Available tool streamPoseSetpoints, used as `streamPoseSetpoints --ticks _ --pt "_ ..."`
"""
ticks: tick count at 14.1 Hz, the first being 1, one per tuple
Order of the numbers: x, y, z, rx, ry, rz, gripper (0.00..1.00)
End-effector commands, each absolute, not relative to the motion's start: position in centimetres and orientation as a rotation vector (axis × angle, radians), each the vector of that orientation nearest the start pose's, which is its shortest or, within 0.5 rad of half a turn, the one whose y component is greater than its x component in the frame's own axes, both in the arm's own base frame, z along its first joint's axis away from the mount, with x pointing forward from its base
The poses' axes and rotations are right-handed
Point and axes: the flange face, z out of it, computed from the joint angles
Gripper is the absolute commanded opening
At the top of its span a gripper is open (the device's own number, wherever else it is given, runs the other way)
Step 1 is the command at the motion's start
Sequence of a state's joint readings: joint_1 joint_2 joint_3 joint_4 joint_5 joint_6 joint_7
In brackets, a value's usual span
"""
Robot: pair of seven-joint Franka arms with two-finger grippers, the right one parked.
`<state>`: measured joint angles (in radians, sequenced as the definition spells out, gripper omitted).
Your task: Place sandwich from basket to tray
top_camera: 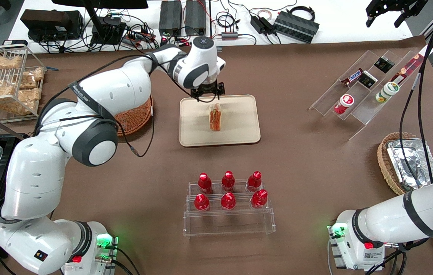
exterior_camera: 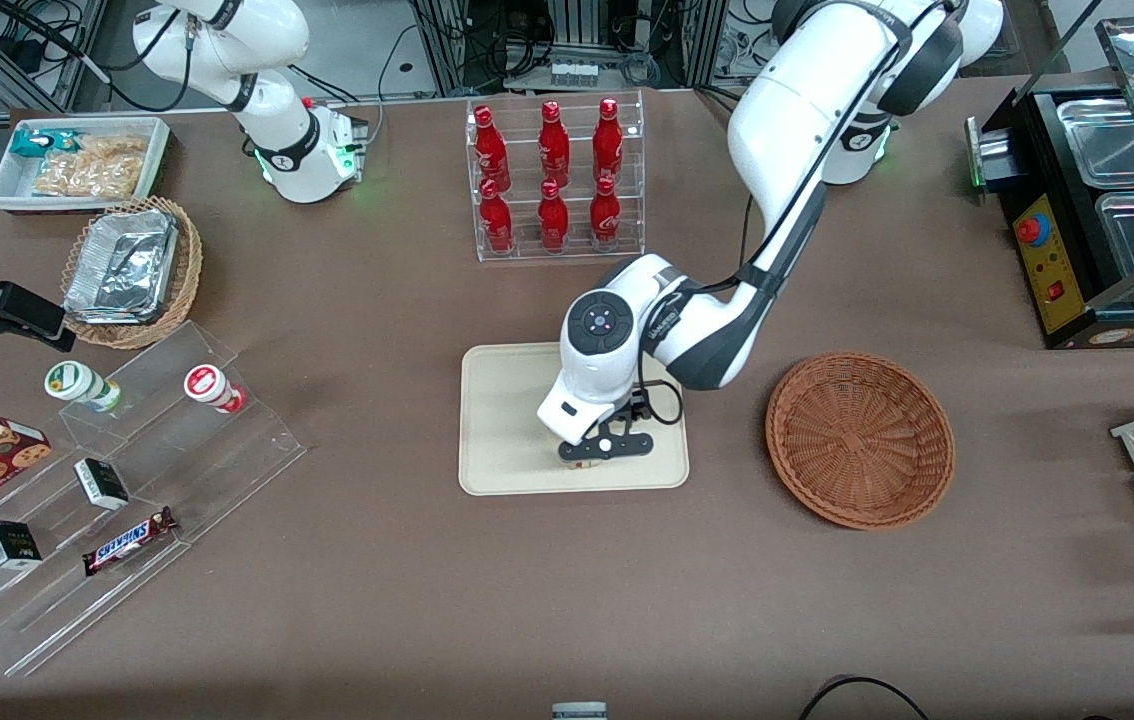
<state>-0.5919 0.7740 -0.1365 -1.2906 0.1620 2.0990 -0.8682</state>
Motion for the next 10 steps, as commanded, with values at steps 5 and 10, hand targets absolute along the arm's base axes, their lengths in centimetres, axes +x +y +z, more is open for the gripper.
streamPoseSetpoints --ticks 5,10 --pt "60.6 -33.1 42.9 -3.022 -0.235 -0.066 1.0" --pt "60.6 -18.2 50.9 -3.026 -0.027 0.213 1.0"
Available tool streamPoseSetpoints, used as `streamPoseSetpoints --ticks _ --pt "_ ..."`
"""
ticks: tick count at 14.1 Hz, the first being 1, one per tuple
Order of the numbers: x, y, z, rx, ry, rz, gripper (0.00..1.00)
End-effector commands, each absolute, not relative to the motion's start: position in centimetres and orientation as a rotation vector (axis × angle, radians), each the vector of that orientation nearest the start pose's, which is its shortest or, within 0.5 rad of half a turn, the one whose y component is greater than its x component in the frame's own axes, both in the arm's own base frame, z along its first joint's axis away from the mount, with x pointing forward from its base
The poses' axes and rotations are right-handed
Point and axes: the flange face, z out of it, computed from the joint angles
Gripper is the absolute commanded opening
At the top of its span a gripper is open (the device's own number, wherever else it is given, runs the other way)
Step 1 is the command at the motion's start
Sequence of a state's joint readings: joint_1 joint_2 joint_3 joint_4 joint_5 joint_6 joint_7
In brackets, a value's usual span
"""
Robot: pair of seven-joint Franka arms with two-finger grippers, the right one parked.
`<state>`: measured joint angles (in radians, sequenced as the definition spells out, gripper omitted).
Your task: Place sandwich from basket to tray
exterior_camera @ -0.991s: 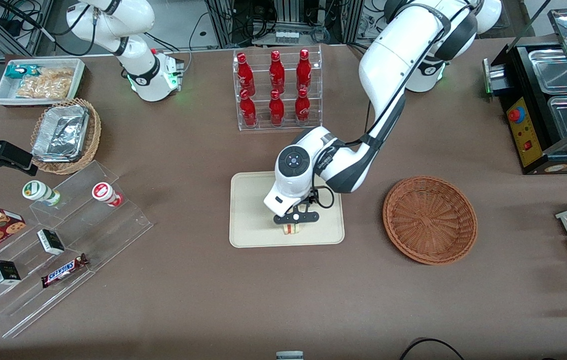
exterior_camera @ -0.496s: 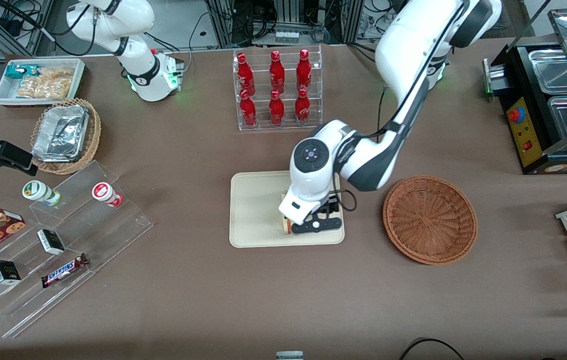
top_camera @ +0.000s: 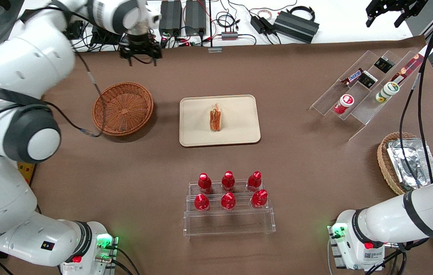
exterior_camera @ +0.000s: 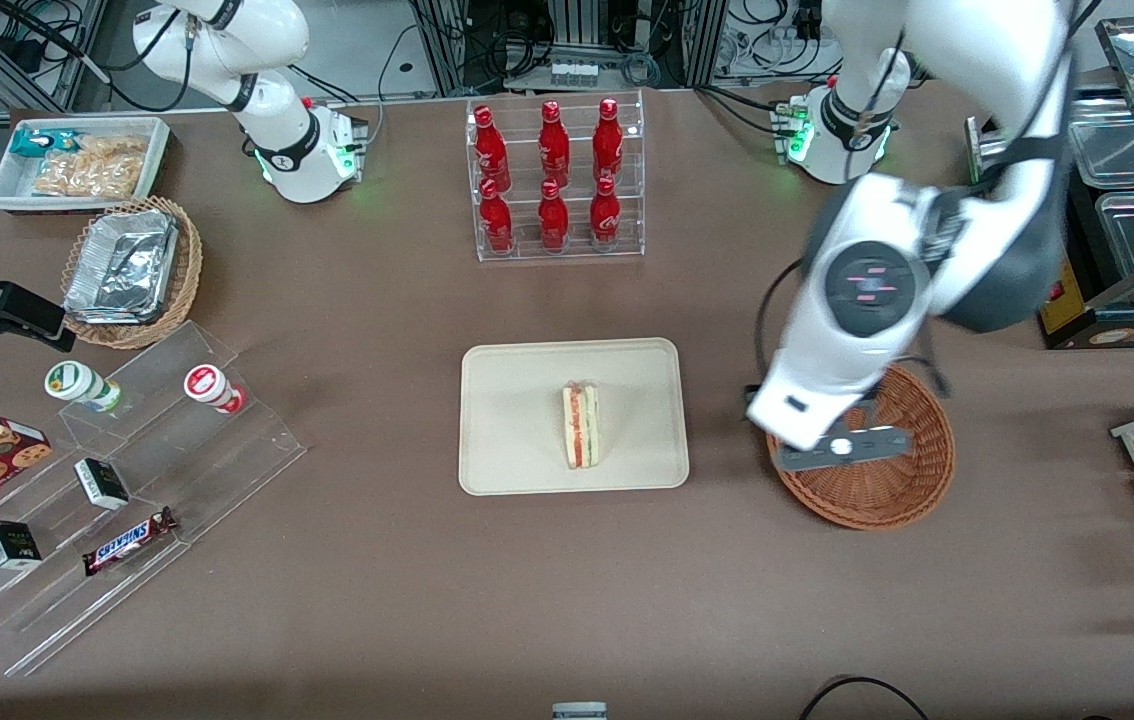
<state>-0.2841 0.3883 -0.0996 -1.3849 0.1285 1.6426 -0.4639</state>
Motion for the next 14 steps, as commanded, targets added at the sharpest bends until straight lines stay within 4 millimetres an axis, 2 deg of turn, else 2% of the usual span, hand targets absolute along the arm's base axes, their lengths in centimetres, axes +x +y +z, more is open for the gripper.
streamPoseSetpoints --ticks 1,2,4,6,8,11,13,14 --pt "60.1 -15.2 52.6 -3.022 -0.009 0.254 1.0" --pt "59.7 -13.1 53.9 -3.023 0.004 0.274 1.0" --pt "59.0 -10.1 55.6 -3.06 -0.066 0.329 1.0" --pt "57.6 -6.6 57.7 -3.062 -0.157 0.397 1.0" --pt "56.4 -6.1 59.2 -3.049 -0.176 0.398 1.0" --pt "55.6 -6.0 60.0 -3.049 -0.165 0.381 1.0" --pt "54.1 -5.7 61.2 -3.056 -0.168 0.332 1.0" --pt "53.4 -5.0 61.3 -3.059 -0.188 0.32 1.0"
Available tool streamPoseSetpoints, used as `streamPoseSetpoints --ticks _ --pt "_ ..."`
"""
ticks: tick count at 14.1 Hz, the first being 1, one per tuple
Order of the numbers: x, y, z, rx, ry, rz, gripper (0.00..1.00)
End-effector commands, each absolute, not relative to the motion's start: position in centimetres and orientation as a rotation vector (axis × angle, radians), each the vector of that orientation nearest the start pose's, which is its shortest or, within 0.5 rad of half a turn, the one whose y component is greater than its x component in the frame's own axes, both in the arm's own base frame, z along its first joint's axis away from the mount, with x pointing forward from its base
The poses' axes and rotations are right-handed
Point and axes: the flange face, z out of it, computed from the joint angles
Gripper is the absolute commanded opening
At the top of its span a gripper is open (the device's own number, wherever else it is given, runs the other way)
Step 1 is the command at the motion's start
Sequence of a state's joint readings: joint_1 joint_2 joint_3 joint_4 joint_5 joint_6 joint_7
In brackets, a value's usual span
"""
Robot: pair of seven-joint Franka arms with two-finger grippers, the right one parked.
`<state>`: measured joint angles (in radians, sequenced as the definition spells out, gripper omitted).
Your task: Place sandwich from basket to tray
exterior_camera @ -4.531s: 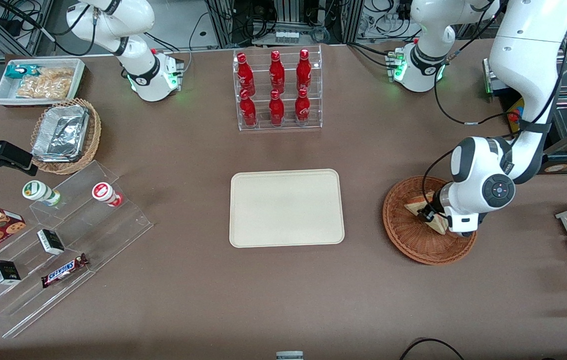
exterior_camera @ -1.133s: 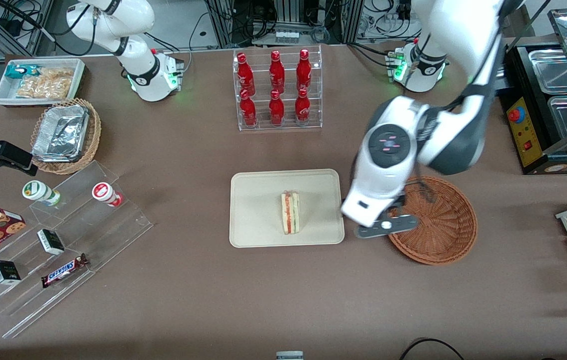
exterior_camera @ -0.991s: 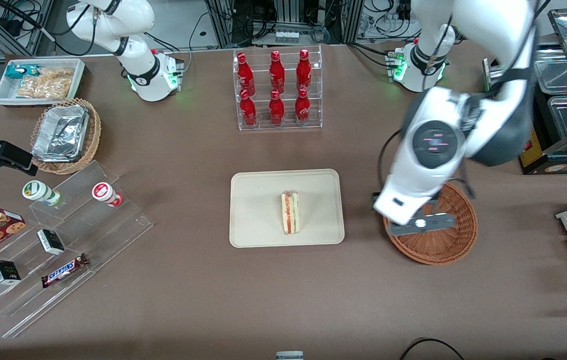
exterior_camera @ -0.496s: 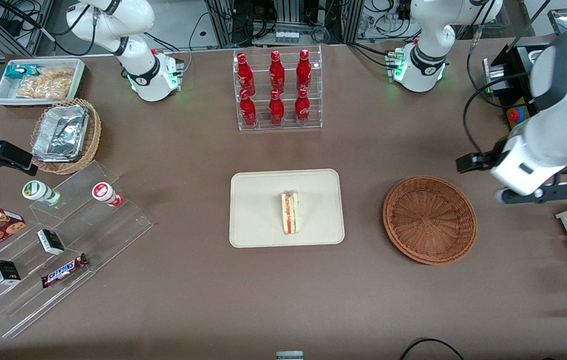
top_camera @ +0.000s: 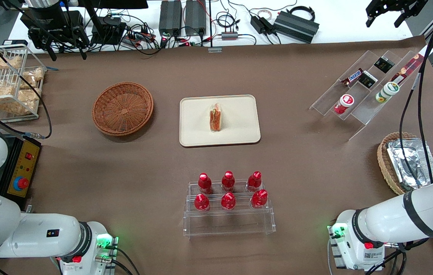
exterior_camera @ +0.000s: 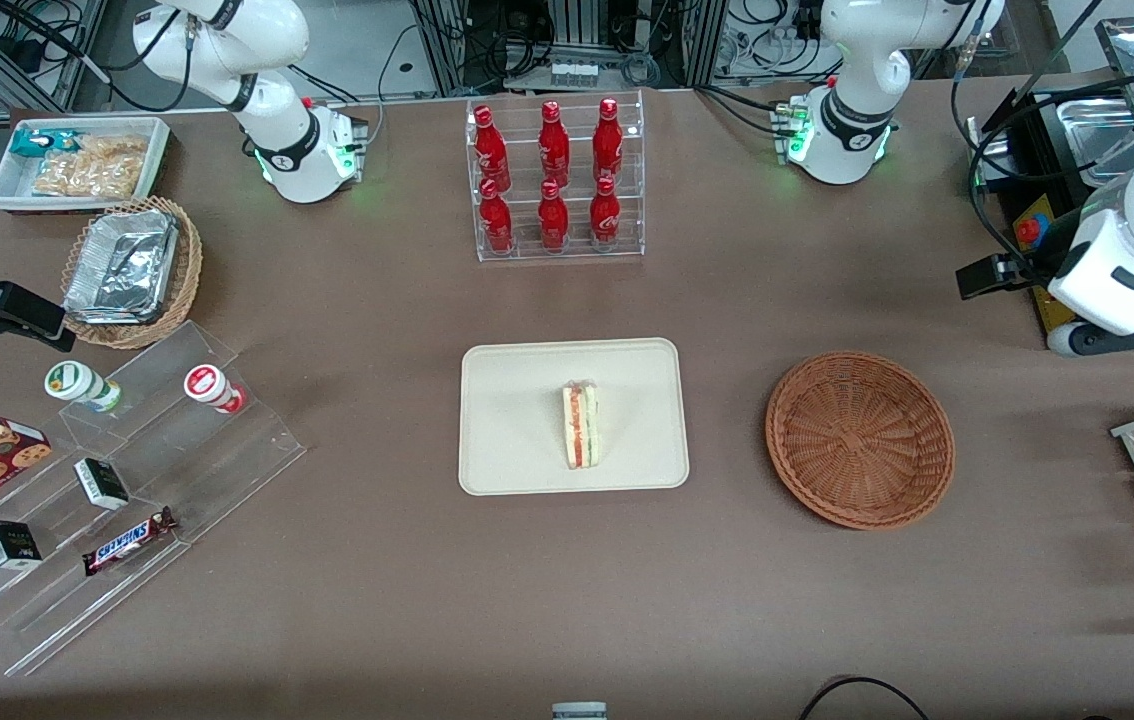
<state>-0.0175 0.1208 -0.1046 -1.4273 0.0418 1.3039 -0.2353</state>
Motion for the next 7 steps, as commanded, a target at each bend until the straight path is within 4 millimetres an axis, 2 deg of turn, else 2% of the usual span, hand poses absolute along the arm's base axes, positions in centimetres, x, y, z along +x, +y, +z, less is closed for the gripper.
streamPoseSetpoints --ticks 1,7 --pt "52.94 -6.17 61.24 -3.06 -0.153 0.301 1.0" --pt "53.34 -6.97 61.59 -3.081 -0.151 0.275 1.0"
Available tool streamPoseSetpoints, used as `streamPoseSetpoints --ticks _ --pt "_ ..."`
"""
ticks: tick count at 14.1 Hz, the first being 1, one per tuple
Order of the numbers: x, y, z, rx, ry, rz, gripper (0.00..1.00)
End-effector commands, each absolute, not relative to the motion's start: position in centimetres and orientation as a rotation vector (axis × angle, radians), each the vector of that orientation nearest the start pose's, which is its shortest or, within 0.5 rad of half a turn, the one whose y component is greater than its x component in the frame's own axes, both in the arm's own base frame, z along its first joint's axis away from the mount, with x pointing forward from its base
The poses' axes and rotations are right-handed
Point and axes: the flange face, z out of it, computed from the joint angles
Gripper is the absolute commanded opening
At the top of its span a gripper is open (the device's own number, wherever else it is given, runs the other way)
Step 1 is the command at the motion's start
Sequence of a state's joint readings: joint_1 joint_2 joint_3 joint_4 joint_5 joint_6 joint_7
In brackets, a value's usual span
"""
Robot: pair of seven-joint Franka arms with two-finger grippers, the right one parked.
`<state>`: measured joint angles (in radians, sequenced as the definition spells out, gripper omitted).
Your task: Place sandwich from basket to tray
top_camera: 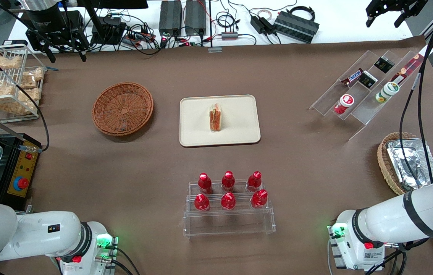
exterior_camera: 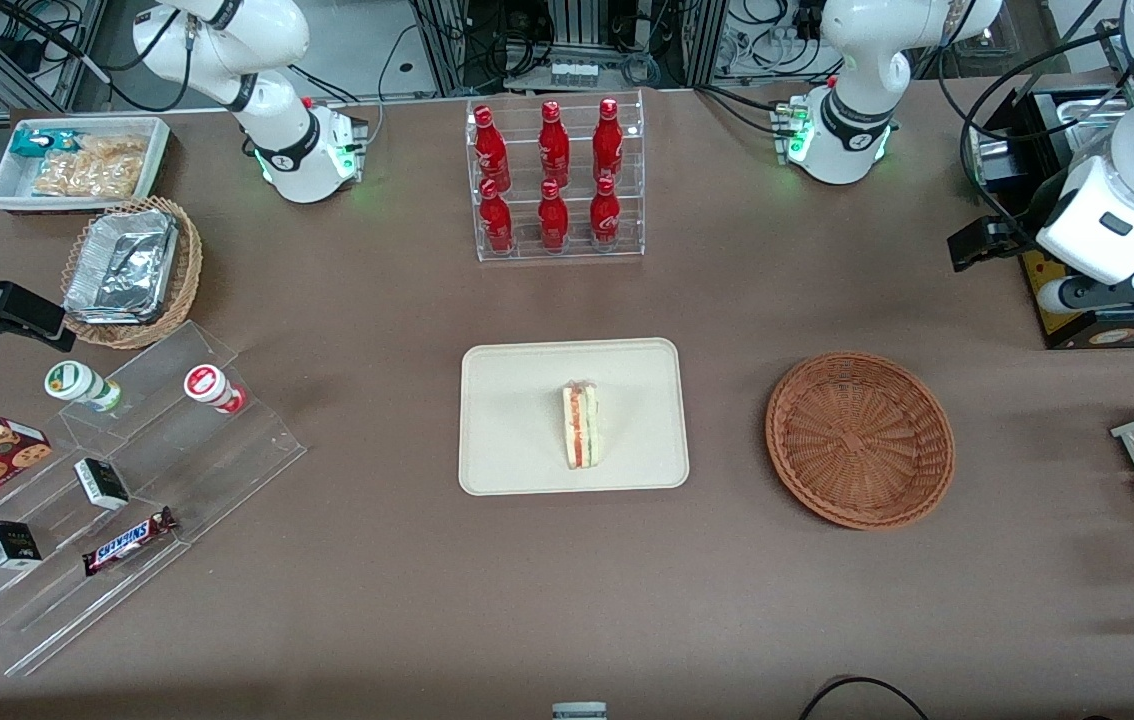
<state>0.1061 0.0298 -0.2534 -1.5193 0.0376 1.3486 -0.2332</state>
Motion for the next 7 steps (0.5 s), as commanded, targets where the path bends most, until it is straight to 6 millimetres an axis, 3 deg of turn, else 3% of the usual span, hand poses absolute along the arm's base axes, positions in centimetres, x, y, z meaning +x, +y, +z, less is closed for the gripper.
streamPoseSetpoints --ticks 1,7 --pt "53.5 -7.1 61.6 -3.082 -0.146 0.276 1.0" --pt "54.5 -6.7 61.8 -3.094 -0.142 0.266 1.0"
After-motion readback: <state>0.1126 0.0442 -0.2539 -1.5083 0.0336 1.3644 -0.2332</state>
